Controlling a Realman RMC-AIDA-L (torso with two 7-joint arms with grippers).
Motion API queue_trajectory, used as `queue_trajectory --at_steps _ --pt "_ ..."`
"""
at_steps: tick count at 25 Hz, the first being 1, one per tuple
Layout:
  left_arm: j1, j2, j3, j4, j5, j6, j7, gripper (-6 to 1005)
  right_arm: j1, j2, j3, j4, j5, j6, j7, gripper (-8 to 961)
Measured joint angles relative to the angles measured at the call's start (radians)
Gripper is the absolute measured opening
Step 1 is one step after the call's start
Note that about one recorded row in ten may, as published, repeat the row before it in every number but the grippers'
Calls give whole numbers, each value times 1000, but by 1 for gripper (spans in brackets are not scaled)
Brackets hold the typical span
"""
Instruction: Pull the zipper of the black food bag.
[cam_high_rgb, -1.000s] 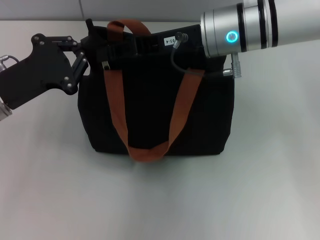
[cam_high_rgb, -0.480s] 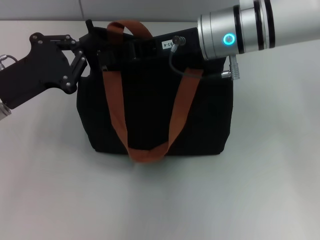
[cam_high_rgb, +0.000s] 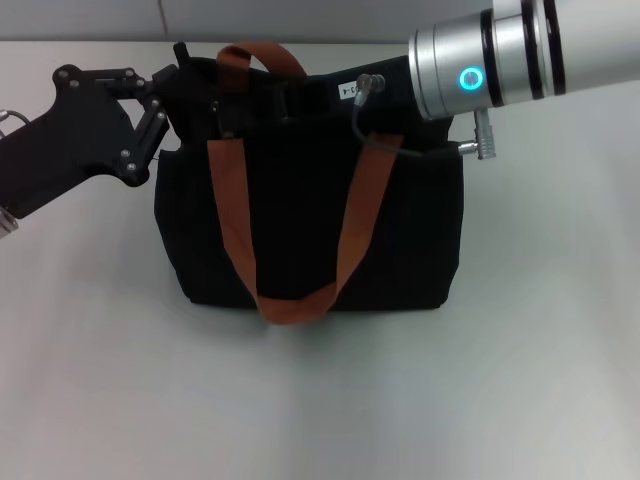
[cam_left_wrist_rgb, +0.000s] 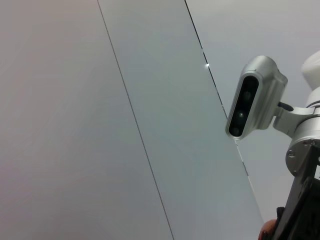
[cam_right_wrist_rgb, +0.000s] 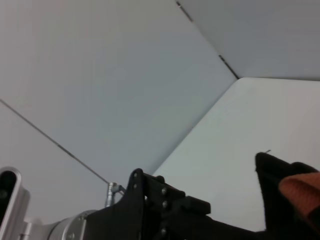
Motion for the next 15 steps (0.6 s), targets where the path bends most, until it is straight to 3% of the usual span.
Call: queue_trajectory --at_steps 15 --pt "6 2 -2 0 -11 0 0 27 -111 -2 -29 -242 -172 21 194 -1"
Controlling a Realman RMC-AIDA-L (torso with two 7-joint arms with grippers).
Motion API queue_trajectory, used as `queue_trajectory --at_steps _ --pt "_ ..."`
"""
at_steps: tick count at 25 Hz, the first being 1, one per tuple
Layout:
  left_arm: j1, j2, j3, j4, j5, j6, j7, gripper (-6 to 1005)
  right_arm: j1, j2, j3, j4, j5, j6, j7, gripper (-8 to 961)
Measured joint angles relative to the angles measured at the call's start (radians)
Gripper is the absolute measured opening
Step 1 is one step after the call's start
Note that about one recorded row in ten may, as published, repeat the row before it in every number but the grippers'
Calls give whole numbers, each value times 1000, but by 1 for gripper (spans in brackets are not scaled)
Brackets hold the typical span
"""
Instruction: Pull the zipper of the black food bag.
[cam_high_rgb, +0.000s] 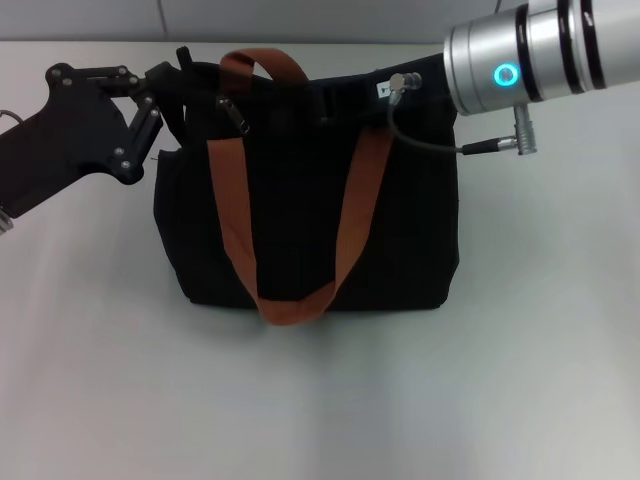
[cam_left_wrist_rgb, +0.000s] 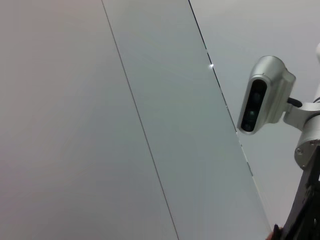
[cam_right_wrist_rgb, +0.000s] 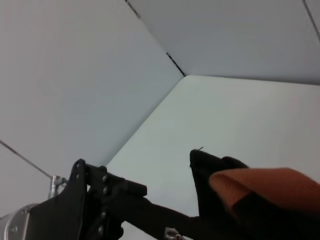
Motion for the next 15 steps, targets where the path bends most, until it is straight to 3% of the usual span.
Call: queue_trajectory --at_steps 7,12,15 --pt "1 0 1 0 -1 0 0 27 -16 -1 -6 8 115 -6 -92 0" --pt "0 -1 1 0 -2 3 -2 26 12 0 -14 54 159 -6 -134 -1" --pt "-1 -1 1 0 -3 8 -4 26 42 0 -15 97 162 0 -141 79"
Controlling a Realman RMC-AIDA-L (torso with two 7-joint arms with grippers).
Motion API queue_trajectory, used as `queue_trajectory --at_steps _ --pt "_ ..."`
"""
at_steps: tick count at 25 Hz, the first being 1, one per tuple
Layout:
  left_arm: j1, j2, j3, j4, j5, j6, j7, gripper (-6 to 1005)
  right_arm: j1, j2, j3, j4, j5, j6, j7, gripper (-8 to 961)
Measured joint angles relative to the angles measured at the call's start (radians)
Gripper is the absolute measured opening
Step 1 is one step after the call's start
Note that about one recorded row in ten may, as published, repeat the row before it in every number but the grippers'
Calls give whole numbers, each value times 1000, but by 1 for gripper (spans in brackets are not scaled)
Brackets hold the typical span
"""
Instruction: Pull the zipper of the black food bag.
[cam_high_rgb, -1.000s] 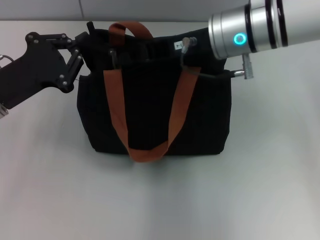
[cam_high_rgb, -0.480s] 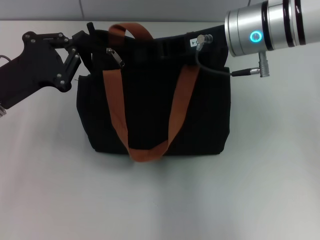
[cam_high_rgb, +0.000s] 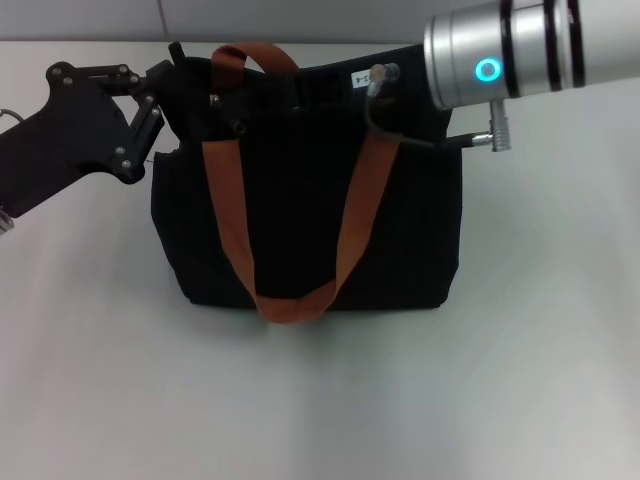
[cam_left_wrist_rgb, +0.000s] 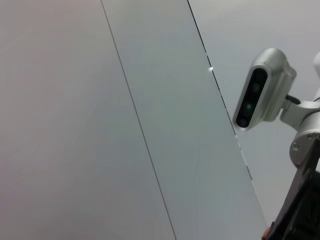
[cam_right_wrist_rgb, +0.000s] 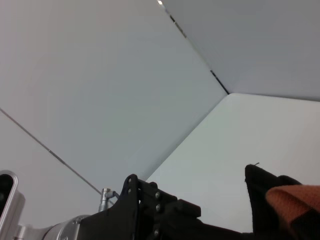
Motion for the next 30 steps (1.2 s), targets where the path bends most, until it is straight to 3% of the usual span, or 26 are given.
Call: queue_trajectory --at_steps 8,16,30 --pt "-5 0 1 0 -4 6 -4 27 54 1 -1 76 5 15 -12 254" --pt "-5 0 1 0 -11 10 -6 26 37 -2 6 65 45 -29 -13 253" --pt "-7 0 1 0 -11 16 -8 26 46 -3 -15 83 36 15 -25 254"
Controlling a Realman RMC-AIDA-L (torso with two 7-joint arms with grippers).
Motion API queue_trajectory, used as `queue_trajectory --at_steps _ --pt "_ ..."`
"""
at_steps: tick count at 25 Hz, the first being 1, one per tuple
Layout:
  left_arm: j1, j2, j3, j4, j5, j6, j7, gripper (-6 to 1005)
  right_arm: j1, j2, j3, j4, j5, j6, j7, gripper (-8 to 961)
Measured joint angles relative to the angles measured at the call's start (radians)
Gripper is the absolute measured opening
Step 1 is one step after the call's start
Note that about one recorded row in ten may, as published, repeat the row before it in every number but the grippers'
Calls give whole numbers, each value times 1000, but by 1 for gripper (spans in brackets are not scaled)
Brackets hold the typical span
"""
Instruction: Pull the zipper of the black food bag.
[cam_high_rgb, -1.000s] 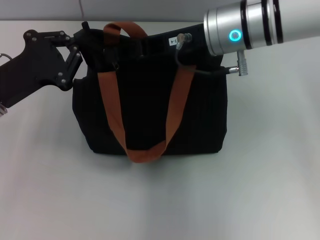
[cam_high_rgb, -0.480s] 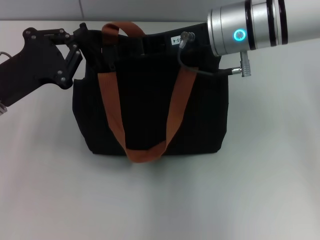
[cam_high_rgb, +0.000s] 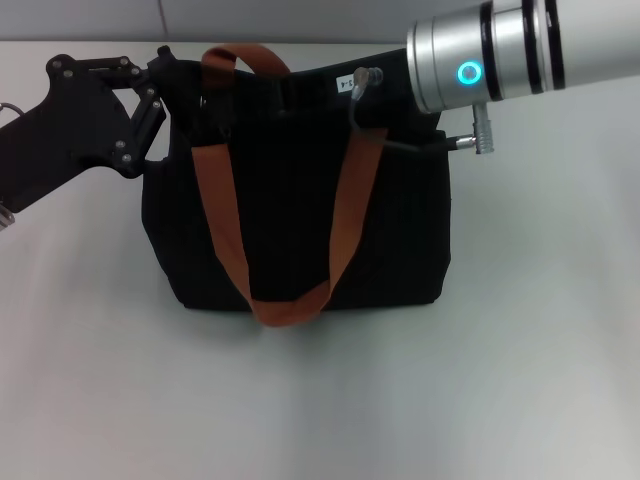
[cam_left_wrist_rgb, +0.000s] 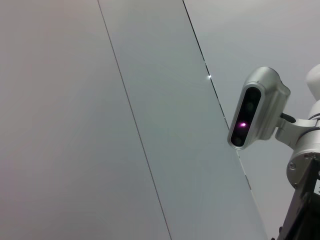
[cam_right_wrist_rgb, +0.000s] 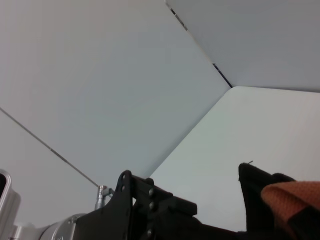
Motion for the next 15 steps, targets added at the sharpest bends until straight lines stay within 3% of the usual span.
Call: queue_trajectory --at_steps 15 --pt "1 0 0 0 -2 1 0 27 2 0 -13 0 41 -59 8 253"
